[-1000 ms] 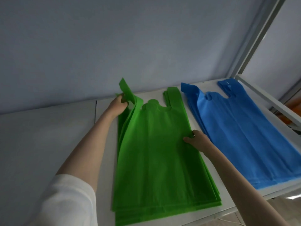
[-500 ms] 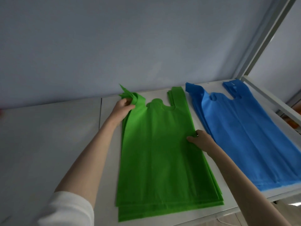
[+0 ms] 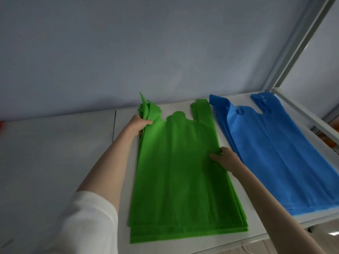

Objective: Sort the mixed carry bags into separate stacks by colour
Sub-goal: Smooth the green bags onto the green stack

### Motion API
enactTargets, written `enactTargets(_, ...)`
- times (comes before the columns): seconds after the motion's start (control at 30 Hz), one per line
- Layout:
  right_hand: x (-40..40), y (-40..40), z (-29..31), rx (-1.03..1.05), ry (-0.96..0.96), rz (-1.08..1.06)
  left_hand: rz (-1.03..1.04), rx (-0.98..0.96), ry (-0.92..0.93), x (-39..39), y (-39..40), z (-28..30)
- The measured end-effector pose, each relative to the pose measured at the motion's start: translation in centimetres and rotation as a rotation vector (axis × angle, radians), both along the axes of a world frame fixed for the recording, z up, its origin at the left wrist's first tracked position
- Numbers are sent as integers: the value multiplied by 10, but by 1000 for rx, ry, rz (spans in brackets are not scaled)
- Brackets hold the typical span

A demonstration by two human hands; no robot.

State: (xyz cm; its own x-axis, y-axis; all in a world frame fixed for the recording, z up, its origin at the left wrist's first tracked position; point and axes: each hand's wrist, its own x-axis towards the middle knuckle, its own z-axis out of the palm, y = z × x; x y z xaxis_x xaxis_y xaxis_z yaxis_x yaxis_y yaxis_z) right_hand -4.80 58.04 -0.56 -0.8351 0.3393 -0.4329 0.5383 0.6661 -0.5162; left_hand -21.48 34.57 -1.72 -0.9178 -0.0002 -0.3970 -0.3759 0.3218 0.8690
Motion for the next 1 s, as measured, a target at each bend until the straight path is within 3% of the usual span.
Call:
enactTargets(0.1, 0, 1, 0, -6, -5, 7, -34, -103, 136, -1, 2, 3)
enactTargets(0.23, -1, 3, 0, -25, -8, 7, 40, -90, 310, 9, 1, -2)
enactTargets(0.33, -1, 6, 0, -61, -2, 2, 158, -201, 147, 8, -4, -19)
enactTargets(0.47, 1, 10, -1, -109, 9, -16, 126, -16, 3, 5, -3, -15)
enactTargets(0.6, 1, 9, -1, -118, 35, -29, 59, -157, 200, 4, 2, -10)
enactTargets(0.77, 3, 9, 0, -88, 25, -30, -30, -11, 382, 19, -1, -18)
enactTargets(1.0, 2, 8, 0, -64, 8, -27, 146, -88, 127, 3, -3, -20)
